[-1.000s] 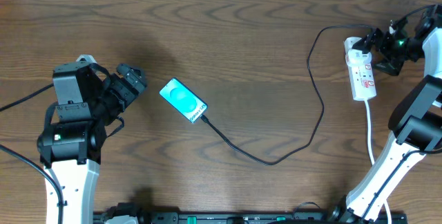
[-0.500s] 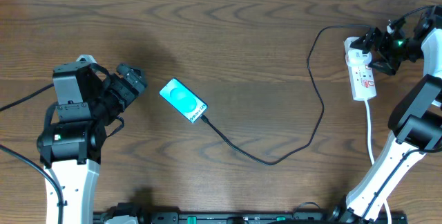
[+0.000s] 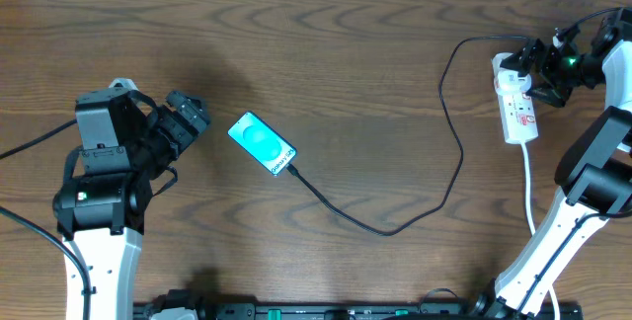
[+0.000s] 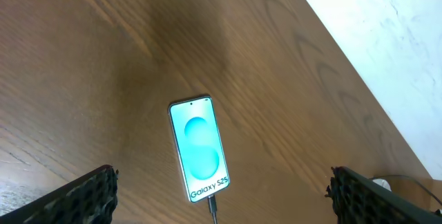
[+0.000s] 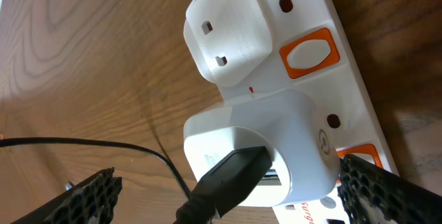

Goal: Plug charger to phone and switch on socket
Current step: 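Press the orange switch beside the charger with the right gripper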

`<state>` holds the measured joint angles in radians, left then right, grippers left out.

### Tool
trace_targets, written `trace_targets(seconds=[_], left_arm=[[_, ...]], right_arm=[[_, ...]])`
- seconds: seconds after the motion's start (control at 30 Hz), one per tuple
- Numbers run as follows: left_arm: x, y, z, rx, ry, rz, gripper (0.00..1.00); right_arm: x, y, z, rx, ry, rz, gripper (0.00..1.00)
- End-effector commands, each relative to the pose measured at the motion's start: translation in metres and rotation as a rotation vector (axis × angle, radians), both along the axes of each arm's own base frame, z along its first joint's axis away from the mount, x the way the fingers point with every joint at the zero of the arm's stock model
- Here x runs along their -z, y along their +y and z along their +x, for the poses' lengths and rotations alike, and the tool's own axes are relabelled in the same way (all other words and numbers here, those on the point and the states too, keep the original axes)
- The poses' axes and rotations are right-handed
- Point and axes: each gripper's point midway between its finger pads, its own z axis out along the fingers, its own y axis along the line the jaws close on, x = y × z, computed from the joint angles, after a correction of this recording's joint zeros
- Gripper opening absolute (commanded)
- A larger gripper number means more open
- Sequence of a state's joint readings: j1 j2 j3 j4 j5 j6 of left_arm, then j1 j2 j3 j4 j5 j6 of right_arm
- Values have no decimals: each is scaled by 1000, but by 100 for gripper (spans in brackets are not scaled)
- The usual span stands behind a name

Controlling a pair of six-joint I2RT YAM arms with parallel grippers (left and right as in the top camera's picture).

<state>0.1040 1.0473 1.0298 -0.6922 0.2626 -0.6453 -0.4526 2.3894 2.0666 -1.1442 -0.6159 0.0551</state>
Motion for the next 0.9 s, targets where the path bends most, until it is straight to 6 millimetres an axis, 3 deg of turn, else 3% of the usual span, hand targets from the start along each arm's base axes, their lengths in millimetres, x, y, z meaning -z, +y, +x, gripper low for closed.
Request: trace_targets(seconds=[0.0,0.67,0.87], left_arm=[[-8,3,3,5,-22,29,98],[-8,3,3,5,-21,28,98],[-8,3,3,5,-22,29,98]], right_arm=[[7,9,1,-34,-2,17,99],[12,8,-1,-42,22,-19,99],[22,9,-3,-42,47,-13,99]])
